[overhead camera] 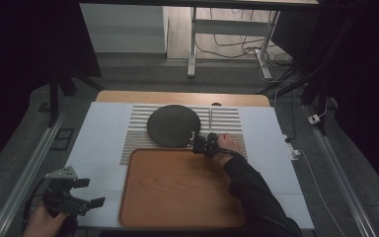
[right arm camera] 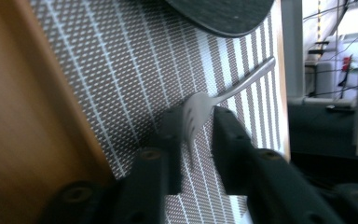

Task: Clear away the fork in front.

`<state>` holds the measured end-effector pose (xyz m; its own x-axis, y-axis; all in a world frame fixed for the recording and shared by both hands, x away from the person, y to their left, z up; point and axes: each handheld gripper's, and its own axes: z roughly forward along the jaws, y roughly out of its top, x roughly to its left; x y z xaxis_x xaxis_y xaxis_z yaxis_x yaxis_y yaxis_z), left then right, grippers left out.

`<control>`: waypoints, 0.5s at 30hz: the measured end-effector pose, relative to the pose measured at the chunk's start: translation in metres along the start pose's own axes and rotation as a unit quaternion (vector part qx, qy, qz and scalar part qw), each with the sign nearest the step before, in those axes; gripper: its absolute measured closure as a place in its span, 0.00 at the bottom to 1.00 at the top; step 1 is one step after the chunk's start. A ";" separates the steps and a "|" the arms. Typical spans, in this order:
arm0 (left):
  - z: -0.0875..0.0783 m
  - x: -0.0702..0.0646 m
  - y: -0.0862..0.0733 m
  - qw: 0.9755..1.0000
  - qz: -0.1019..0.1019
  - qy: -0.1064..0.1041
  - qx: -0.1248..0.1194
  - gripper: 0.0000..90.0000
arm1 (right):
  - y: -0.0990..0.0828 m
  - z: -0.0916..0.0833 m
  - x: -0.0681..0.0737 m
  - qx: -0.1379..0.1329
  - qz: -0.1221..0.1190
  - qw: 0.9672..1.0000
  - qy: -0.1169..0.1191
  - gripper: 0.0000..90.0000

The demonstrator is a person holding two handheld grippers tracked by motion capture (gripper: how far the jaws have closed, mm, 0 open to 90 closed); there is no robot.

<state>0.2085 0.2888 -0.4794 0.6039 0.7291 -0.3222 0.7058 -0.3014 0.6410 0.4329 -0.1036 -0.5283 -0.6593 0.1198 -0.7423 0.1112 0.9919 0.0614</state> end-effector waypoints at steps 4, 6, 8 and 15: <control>0.000 0.000 0.000 1.000 0.002 0.000 0.002 0.00 | 0.001 0.000 0.004 0.008 -0.023 0.999 -0.032 0.99; 0.000 -0.001 0.000 1.000 0.003 0.001 0.002 0.00 | 0.001 -0.001 0.002 0.002 -0.018 0.999 -0.031 0.99; 0.000 -0.001 0.000 1.000 0.003 0.001 0.003 0.00 | 0.001 -0.004 0.001 0.005 -0.019 0.999 -0.031 0.99; 0.001 -0.002 0.001 1.000 0.007 0.001 0.005 0.00 | -0.003 -0.018 -0.004 -0.019 0.019 1.000 0.006 0.99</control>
<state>0.2083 0.2869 -0.4791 0.6130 0.7259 -0.3118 0.7011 -0.3178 0.6383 0.4217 -0.1066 -0.5134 -0.6645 0.1586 -0.7302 0.1093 0.9873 0.1149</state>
